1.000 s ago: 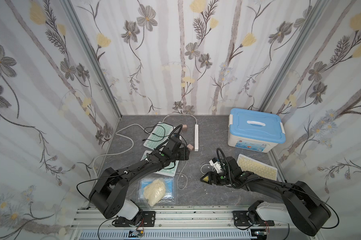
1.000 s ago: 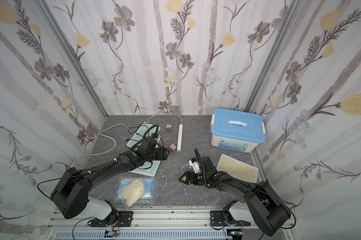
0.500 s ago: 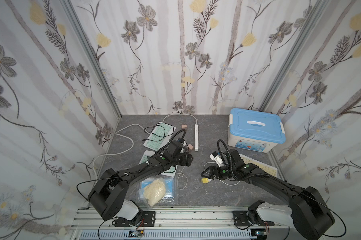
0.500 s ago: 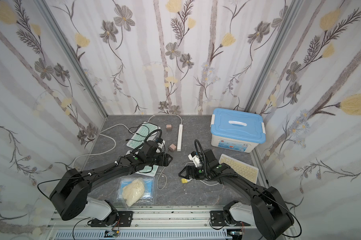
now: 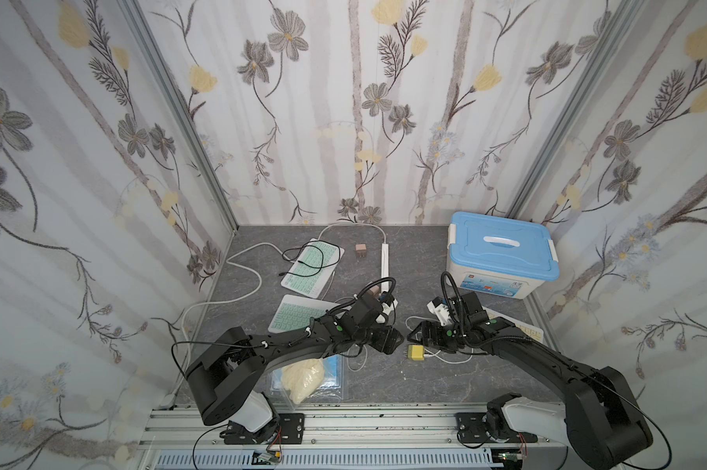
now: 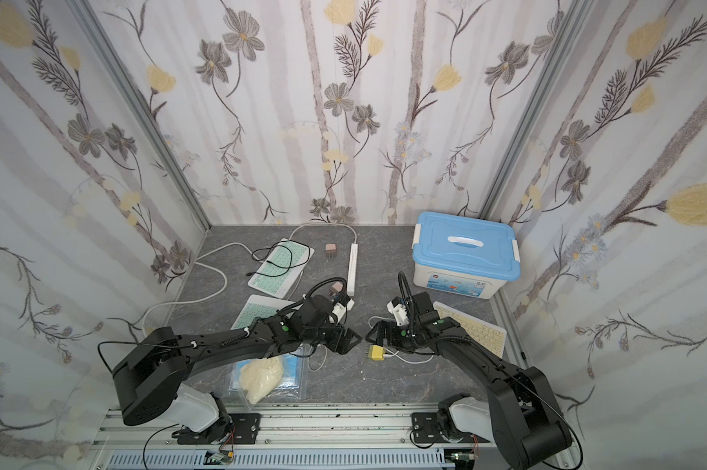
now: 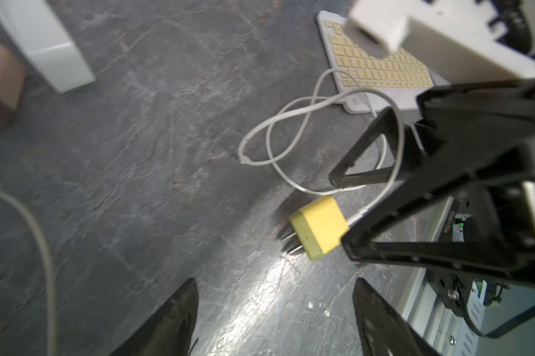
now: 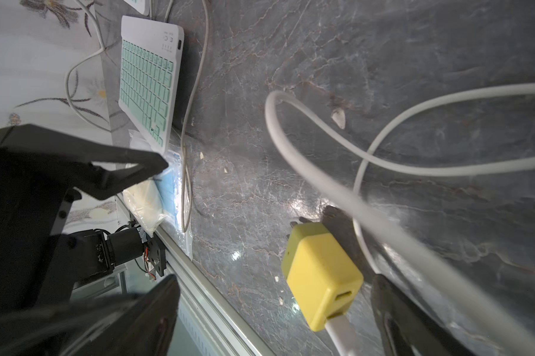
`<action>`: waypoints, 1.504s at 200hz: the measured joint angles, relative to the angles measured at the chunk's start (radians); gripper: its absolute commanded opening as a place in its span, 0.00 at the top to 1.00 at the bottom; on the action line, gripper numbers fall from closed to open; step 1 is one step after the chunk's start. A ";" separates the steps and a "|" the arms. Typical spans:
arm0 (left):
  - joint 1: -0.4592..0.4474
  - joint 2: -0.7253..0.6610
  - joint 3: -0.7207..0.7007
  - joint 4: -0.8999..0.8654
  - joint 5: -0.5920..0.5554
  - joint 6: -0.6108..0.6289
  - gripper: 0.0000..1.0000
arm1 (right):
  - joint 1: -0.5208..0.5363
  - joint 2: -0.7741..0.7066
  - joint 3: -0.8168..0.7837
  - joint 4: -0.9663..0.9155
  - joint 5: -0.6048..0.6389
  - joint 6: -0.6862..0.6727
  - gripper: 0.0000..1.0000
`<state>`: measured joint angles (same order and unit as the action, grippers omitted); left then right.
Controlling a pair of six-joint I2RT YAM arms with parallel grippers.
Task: Unplug the wireless keyboard
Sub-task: Place the plug at the center of the board, then pick up the plug from the center of the board.
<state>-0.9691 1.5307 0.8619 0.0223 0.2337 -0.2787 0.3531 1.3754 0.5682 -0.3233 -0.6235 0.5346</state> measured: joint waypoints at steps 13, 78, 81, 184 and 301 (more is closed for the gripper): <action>-0.034 0.017 0.024 0.010 0.005 0.074 0.20 | -0.008 -0.001 -0.002 0.005 -0.003 0.011 0.04; -0.089 0.222 0.032 0.102 0.007 0.331 0.19 | -0.150 -0.001 -0.084 0.065 -0.009 0.080 0.04; -0.091 0.231 0.039 0.105 0.010 0.338 0.19 | -0.150 0.000 -0.085 0.066 -0.009 0.083 0.04; -0.122 0.371 0.212 0.056 0.000 0.500 0.32 | -0.213 0.075 -0.097 0.150 -0.061 0.157 0.05; -0.152 0.415 0.257 0.043 0.045 0.594 0.29 | -0.287 0.039 -0.080 0.088 -0.002 0.090 0.05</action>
<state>-1.1213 1.9457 1.1194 0.0650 0.2783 0.3153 0.0662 1.4143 0.4881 -0.2356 -0.6250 0.6247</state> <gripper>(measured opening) 0.711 0.952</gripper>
